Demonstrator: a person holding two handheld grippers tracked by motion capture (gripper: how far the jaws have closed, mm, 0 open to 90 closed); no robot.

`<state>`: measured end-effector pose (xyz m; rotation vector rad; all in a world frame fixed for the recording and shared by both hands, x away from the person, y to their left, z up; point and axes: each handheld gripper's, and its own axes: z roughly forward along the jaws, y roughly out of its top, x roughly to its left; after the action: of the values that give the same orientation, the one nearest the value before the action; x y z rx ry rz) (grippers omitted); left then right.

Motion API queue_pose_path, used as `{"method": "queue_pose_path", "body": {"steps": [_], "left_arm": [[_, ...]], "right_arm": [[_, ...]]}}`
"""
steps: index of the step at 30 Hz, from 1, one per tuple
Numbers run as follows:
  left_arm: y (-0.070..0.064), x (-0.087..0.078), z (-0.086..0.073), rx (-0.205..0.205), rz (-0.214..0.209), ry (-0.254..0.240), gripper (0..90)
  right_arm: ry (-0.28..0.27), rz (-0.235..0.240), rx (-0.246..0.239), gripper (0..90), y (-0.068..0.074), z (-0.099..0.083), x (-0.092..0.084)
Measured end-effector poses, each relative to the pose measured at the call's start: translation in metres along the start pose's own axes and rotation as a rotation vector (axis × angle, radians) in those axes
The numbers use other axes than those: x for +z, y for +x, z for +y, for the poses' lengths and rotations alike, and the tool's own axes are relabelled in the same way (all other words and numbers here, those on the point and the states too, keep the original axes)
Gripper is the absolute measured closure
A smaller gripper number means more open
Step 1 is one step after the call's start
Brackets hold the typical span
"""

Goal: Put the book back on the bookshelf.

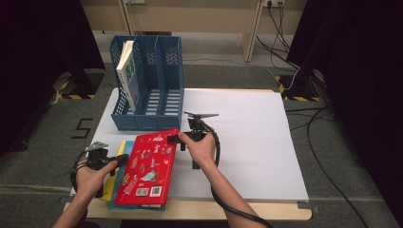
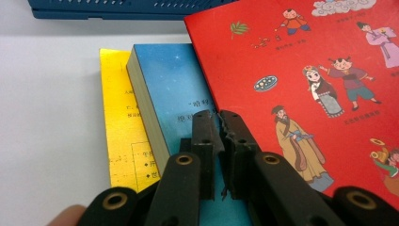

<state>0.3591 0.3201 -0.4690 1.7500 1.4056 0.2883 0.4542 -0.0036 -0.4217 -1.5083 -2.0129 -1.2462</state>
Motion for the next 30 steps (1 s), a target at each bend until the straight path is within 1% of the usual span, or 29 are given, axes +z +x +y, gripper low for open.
{"method": "queue_pose_path", "body": {"steps": [4, 6, 9, 13, 15, 17, 18, 19, 21, 23, 24, 27, 29, 30], "left_arm": [[-0.001, 0.000, 0.000, 0.002, 0.004, -0.003, 84.5], [-0.001, 0.000, -0.001, 0.000, 0.004, -0.004, 84.4], [-0.001, 0.000, -0.001, 0.002, 0.004, -0.006, 84.5], [0.000, 0.000, -0.001, 0.003, 0.003, -0.004, 84.2], [-0.001, 0.000, -0.001, 0.003, 0.001, -0.005, 82.8], [-0.001, 0.000, -0.001, -0.003, -0.010, -0.008, 80.9], [-0.001, 0.000, 0.000, -0.010, -0.023, -0.010, 79.4], [0.000, 0.000, 0.001, -0.020, -0.029, -0.023, 77.0], [-0.001, -0.002, 0.003, -0.024, -0.028, -0.048, 73.3], [-0.004, -0.005, 0.007, -0.013, -0.022, -0.075, 70.6], [-0.005, -0.005, 0.008, -0.004, -0.019, -0.078, 69.3], [-0.010, -0.007, 0.015, 0.007, -0.031, -0.102, 65.4], [-0.014, -0.008, 0.020, 0.023, -0.037, -0.112, 63.8], [-0.016, -0.008, 0.022, 0.024, -0.046, -0.117, 62.9]], "right_arm": [[0.028, 0.006, 0.008, 63.8, 0.001, 0.000, 0.005], [0.032, 0.017, 0.014, 63.6, 0.001, 0.000, 0.008], [0.045, 0.014, 0.014, 62.1, 0.001, 0.000, 0.013], [0.048, 0.031, 0.018, 64.0, 0.001, 0.000, 0.014], [0.039, 0.049, 0.027, 67.1, 0.001, 0.001, 0.012], [0.037, 0.063, 0.029, 69.5, 0.003, 0.003, 0.009], [0.027, 0.070, 0.029, 70.3, 0.004, 0.003, 0.008], [0.025, 0.067, 0.021, 70.7, 0.007, 0.004, 0.004], [0.006, 0.071, 0.015, 72.2, 0.009, 0.005, -0.002], [-0.007, 0.084, 0.022, 73.2, 0.010, 0.006, -0.008], [-0.017, 0.083, 0.018, 73.5, 0.011, 0.007, -0.013], [-0.034, 0.069, 0.016, 74.0, 0.011, 0.010, -0.024], [-0.044, 0.064, 0.021, 74.5, 0.010, 0.011, -0.030], [-0.053, 0.065, 0.022, 74.9, 0.009, 0.011, -0.033]]}}
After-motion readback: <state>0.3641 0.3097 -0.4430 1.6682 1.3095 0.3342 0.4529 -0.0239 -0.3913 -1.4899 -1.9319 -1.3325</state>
